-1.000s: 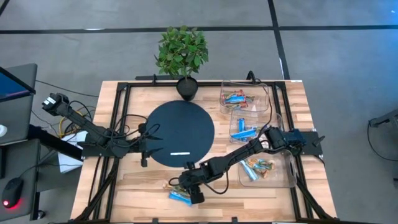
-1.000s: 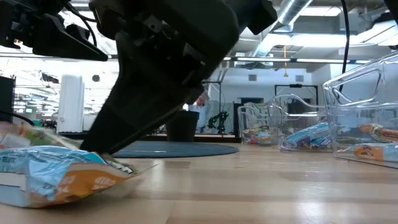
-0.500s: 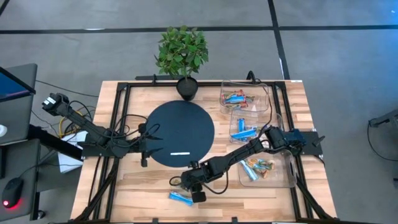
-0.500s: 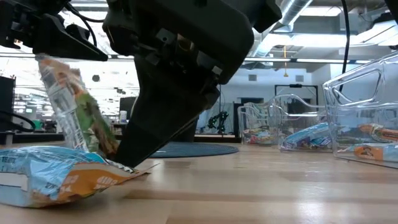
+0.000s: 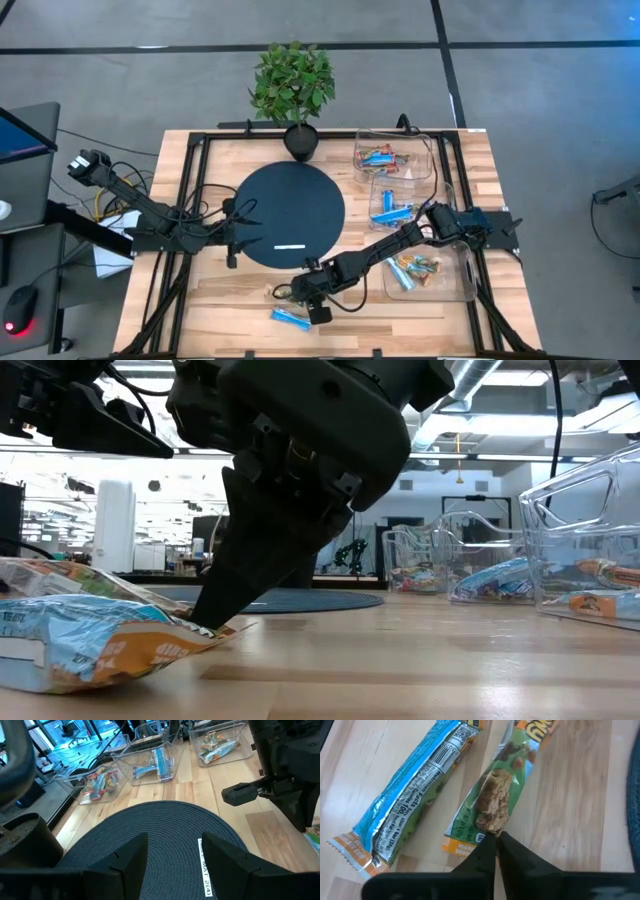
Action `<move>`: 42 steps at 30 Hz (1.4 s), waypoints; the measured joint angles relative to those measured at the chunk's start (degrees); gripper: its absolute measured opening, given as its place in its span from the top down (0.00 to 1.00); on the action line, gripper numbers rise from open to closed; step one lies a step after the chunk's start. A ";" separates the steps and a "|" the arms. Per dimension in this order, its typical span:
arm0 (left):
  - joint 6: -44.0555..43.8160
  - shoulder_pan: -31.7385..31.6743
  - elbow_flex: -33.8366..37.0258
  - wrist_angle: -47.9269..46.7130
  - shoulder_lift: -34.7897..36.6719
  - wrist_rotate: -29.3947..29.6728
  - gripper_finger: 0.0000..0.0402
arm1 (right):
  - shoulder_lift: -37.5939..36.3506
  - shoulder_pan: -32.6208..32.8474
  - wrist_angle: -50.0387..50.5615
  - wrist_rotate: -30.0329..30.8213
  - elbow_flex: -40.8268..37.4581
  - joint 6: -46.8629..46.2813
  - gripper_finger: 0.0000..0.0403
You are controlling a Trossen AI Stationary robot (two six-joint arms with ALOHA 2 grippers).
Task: Pick and place Granola Bars by type
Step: Put the yellow granola bar into the bottom transparent bin
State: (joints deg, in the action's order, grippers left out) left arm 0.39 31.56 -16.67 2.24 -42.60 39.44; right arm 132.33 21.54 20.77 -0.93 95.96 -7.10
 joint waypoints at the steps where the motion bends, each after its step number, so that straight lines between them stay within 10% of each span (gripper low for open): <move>1: 0.00 0.01 0.00 0.00 0.01 0.00 0.55 | 0.00 0.00 -0.02 0.14 0.00 0.09 0.99; 42: 0.43 -0.01 0.00 -0.02 -0.01 -0.02 0.55 | -0.44 7.23 23.48 37.60 16.38 9.83 1.00</move>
State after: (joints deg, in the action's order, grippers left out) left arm 0.82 31.55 -16.67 2.22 -42.61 39.42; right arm 131.90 28.77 44.25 36.67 112.34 2.73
